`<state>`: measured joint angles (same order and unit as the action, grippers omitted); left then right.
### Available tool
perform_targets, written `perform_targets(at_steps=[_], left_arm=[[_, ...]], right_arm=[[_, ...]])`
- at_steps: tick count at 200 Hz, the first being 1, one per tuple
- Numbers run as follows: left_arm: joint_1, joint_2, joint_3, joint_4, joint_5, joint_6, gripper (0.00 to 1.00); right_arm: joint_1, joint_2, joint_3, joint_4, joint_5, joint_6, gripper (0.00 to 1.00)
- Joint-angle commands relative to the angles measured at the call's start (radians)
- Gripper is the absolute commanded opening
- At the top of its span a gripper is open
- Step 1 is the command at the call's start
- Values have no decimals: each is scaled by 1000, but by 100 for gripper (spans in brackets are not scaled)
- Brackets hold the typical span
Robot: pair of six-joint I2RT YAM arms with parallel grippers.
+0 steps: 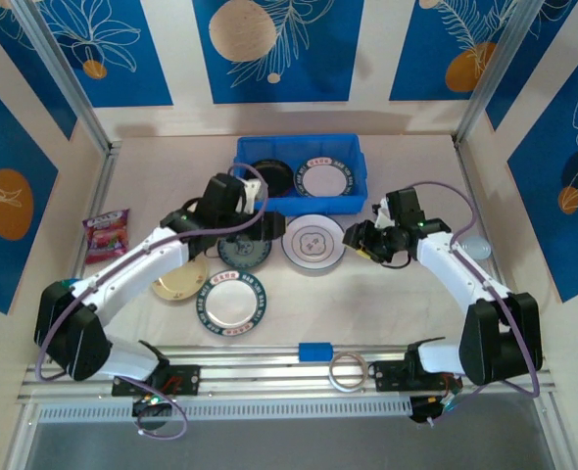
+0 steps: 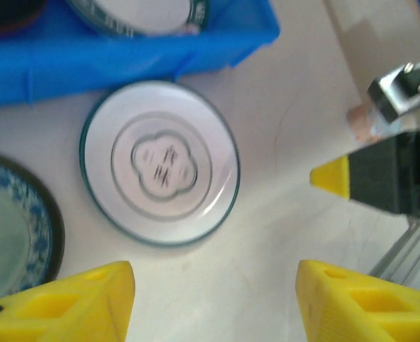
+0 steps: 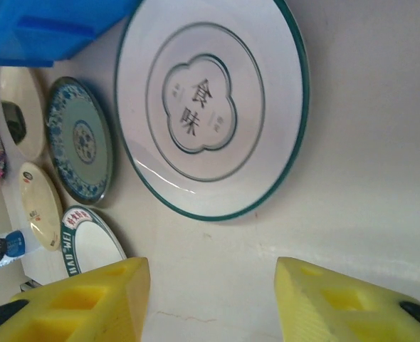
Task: Place the plates into the plastic bin on the countertop
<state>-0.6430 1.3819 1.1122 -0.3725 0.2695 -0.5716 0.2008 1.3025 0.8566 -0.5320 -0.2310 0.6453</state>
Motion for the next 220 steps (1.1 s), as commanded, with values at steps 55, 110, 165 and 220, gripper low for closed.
perform_targets(at_steps=[55, 110, 165, 220], left_arm=[[-42, -14, -164, 132, 31, -94, 59], [-43, 17, -186, 180, 37, -101, 59], [-43, 43, -202, 224, 33, -124, 59], [-41, 57, -180, 194, 36, -106, 58]], right_arm=[[-3, 51, -46, 103, -51, 61, 41], [-8, 212, 13, 123, -49, 51, 33], [-12, 319, 44, 155, -55, 41, 34], [-11, 402, 73, 169, -78, 45, 34]])
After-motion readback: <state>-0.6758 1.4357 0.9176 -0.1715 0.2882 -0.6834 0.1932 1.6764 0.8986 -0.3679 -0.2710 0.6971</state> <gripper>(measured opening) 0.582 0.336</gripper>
